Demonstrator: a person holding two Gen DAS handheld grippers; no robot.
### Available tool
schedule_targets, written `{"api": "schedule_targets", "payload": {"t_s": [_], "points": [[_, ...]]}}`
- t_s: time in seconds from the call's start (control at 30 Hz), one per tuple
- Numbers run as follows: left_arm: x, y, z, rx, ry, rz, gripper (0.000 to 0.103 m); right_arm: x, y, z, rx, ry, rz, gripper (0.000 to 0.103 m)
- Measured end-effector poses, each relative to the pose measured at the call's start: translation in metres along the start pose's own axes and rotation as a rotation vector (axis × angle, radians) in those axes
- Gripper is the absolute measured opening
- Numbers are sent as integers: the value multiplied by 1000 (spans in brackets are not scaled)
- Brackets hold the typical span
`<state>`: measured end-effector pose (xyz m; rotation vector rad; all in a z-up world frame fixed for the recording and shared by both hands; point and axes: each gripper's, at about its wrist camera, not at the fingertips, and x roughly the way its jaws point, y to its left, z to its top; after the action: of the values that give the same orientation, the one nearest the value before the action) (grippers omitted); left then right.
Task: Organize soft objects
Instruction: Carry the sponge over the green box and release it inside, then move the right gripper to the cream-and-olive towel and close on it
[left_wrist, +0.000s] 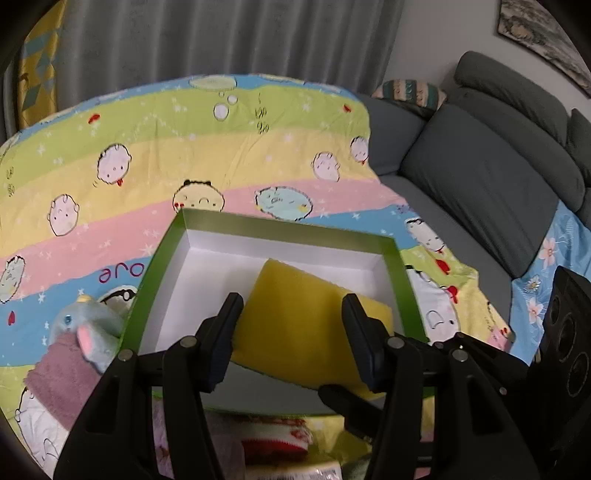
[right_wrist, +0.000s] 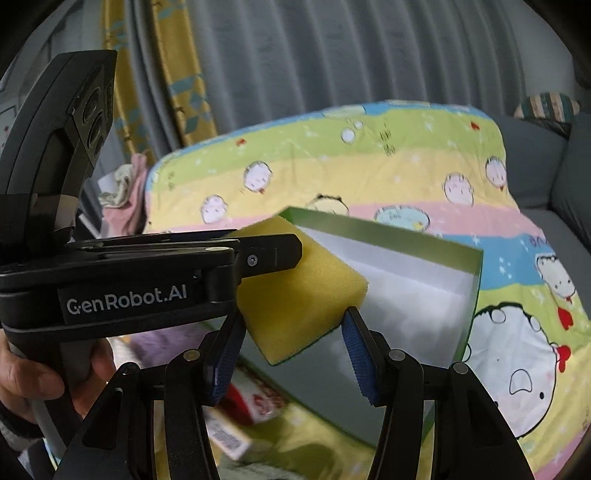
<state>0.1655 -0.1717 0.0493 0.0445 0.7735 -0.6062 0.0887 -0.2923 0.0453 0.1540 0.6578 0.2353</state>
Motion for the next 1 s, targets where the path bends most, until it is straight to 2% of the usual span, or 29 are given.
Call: {"api": "schedule_targets", "payload": {"t_s": [0.03, 0.07, 0.13, 0.2, 0.27, 0.3, 0.33, 0.53, 0.6, 0.77, 1.0], "points": [[7, 1, 1, -5, 14, 4, 61, 5, -3, -1, 6, 19, -6, 56], [12, 1, 2, -11, 24, 5, 72, 11, -5, -2, 14, 43, -19, 56], [21, 3, 2, -30, 50, 21, 87, 21, -8, -6, 35, 88, -67, 59], [24, 4, -2, -28, 59, 75, 88, 27, -11, -10, 54, 119, -117, 63], [20, 3, -5, -5, 48, 106, 91, 23, -13, -16, 73, 114, -121, 65], [16, 2, -8, 10, 43, 128, 93, 20, -13, -18, 81, 108, -118, 68], [14, 3, -9, 14, 41, 139, 101, 14, -14, -20, 87, 97, -121, 69], [-17, 3, -22, 21, -9, 188, 102, -16, -6, -26, 75, 49, -142, 75], [-28, 0, -24, 33, -29, 213, 102, -31, 1, -30, 64, 30, -152, 80], [-65, -10, -39, 58, -96, 243, 102, -61, 18, -37, 16, -16, -167, 83], [-111, -8, -69, 33, -129, 304, 102, -85, 46, -51, -30, -23, -127, 85]]}}
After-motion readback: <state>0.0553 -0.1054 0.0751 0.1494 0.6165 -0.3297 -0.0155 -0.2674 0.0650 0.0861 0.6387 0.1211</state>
